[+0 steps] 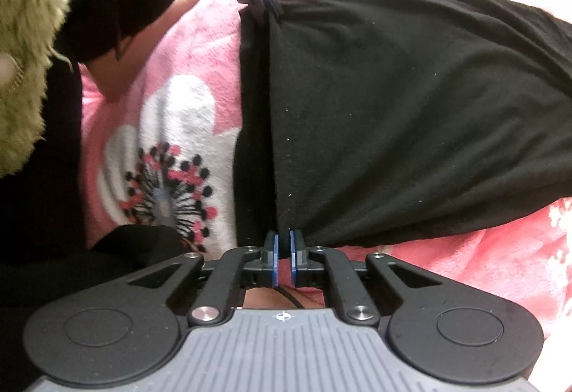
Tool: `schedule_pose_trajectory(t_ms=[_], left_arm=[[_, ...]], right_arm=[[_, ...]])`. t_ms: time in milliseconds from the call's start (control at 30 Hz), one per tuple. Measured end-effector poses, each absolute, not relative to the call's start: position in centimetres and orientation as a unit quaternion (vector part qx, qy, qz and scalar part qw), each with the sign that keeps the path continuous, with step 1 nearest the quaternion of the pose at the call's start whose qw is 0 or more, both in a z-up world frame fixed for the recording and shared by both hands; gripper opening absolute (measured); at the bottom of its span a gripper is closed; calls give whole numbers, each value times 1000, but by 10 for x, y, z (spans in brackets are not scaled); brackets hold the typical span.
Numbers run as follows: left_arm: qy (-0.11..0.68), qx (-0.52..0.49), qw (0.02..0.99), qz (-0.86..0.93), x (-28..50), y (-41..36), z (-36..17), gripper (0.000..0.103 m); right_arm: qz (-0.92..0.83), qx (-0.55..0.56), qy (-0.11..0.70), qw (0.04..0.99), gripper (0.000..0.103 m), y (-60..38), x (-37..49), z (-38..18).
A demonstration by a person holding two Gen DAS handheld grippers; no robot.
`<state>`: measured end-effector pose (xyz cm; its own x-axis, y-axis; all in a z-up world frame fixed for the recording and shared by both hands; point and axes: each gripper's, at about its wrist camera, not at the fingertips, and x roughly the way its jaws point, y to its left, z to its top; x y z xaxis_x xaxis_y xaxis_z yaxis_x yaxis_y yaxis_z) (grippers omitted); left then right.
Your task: Fold clothes
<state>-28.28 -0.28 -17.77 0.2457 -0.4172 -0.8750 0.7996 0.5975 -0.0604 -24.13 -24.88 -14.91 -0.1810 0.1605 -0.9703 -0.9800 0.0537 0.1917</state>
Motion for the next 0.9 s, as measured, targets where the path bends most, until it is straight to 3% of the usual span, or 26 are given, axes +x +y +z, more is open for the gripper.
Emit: schedule_pose_trajectory(t_ms=[500, 833, 900], left_arm=[[429, 283, 732, -447, -305, -5, -177, 0], [441, 281, 724, -450, -305, -5, -189, 1], [448, 266, 727, -447, -303, -3, -190, 5]], right_arm=[[585, -380, 544, 467, 7, -242, -255, -161], [583, -373, 556, 461, 7, -238, -260, -185], [576, -370, 558, 469, 7, -236, -261, -191]])
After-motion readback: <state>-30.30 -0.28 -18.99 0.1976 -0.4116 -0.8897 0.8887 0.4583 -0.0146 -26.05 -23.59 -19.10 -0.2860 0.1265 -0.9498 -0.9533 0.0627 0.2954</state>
